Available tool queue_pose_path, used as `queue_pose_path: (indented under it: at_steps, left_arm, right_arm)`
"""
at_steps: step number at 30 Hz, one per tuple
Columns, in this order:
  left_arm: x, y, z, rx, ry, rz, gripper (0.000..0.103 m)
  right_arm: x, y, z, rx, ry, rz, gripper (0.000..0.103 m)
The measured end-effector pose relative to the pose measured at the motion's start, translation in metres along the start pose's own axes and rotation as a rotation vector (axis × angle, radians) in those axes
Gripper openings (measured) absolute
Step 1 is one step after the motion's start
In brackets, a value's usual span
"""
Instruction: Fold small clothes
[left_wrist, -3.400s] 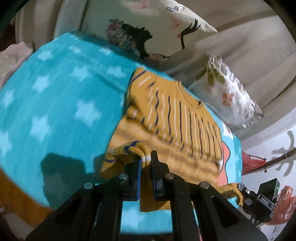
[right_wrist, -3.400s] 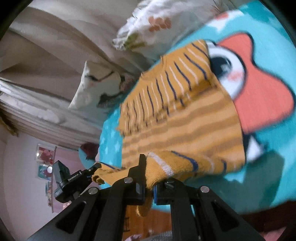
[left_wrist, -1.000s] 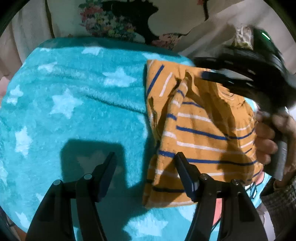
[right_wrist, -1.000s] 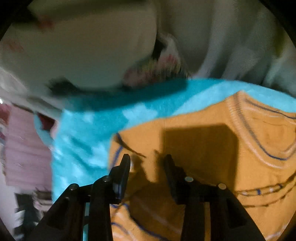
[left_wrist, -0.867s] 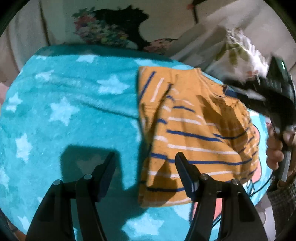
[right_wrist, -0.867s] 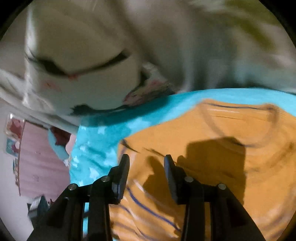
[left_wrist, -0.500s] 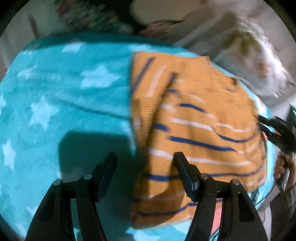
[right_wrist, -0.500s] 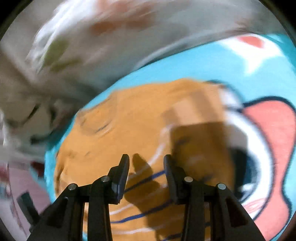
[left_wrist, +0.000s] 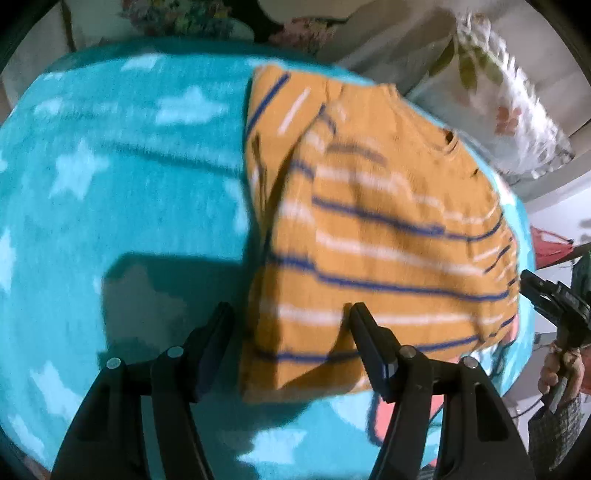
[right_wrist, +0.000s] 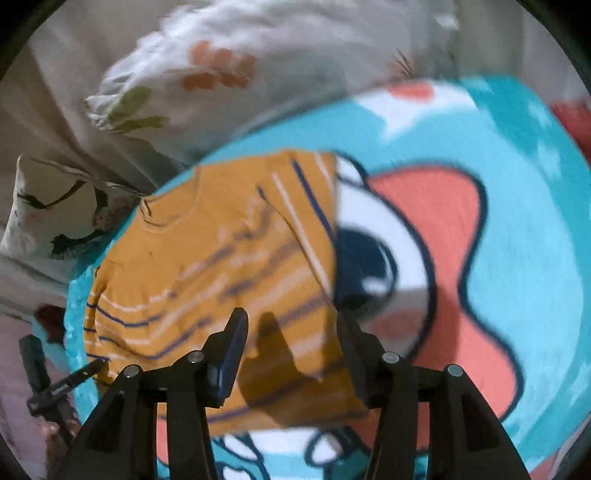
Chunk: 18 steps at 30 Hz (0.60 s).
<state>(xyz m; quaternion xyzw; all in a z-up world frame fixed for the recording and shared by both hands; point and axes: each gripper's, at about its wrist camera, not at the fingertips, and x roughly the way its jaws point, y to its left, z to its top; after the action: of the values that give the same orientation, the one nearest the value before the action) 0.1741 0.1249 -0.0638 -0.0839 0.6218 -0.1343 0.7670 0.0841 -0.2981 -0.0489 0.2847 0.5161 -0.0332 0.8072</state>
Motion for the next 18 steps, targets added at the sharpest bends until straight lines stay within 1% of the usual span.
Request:
queue_pose_path:
  at_steps: [2, 3, 4, 5, 6, 7, 9, 10, 11, 12, 13, 15, 17, 18]
  left_arm:
    - [0.003, -0.005, -0.008, 0.006, -0.007, 0.046, 0.064]
    - [0.003, -0.008, -0.011, 0.013, -0.011, 0.079, 0.064]
    - [0.002, -0.008, -0.013, 0.014, -0.008, 0.102, 0.064]
    - [0.004, -0.012, -0.014, 0.014, -0.007, 0.129, 0.064]
    - [0.005, -0.013, -0.014, 0.017, -0.007, 0.153, 0.064]
    - [0.006, -0.015, -0.014, 0.022, -0.002, 0.182, 0.065]
    - [0.008, -0.019, -0.013, 0.023, 0.0, 0.235, 0.069]
    - [0.01, -0.021, -0.012, 0.016, 0.002, 0.255, 0.071]
    - [0.01, -0.02, -0.011, 0.002, 0.0, 0.292, 0.078]
    - [0.01, -0.02, -0.011, -0.012, -0.004, 0.309, 0.079]
    - [0.008, -0.018, -0.011, -0.031, -0.007, 0.316, 0.079]
    - [0.003, -0.015, -0.013, -0.072, -0.015, 0.34, 0.079]
    - [-0.006, -0.01, -0.02, -0.111, -0.035, 0.359, 0.079]
    - [-0.01, -0.008, -0.024, -0.125, -0.039, 0.358, 0.079]
  right_arm:
    - [0.011, 0.003, -0.017, -0.019, 0.043, 0.03, 0.054]
    - [0.017, 0.003, -0.022, -0.038, 0.063, 0.037, 0.047]
    - [0.024, 0.006, -0.029, -0.073, 0.091, 0.032, 0.024]
    - [0.027, 0.006, -0.031, -0.087, 0.101, 0.028, 0.011]
    - [0.028, 0.004, -0.033, -0.089, 0.1, 0.029, 0.006]
    - [0.024, 0.001, -0.032, -0.086, 0.093, 0.018, 0.004]
    - [0.013, -0.009, -0.028, -0.094, 0.075, -0.044, 0.003]
    - [0.012, -0.011, -0.026, -0.112, 0.074, -0.076, 0.001]
    - [0.011, -0.011, -0.023, -0.158, 0.063, -0.179, 0.0]
    - [0.012, -0.013, -0.022, -0.197, 0.05, -0.252, 0.0]
    - [0.013, -0.019, -0.021, -0.2, 0.055, -0.279, 0.0]
    - [0.008, -0.038, -0.018, -0.113, 0.068, -0.23, 0.001]
    - [-0.009, -0.048, -0.021, -0.056, 0.029, -0.128, 0.001]
    - [-0.015, -0.048, -0.022, -0.048, 0.015, -0.094, 0.001]
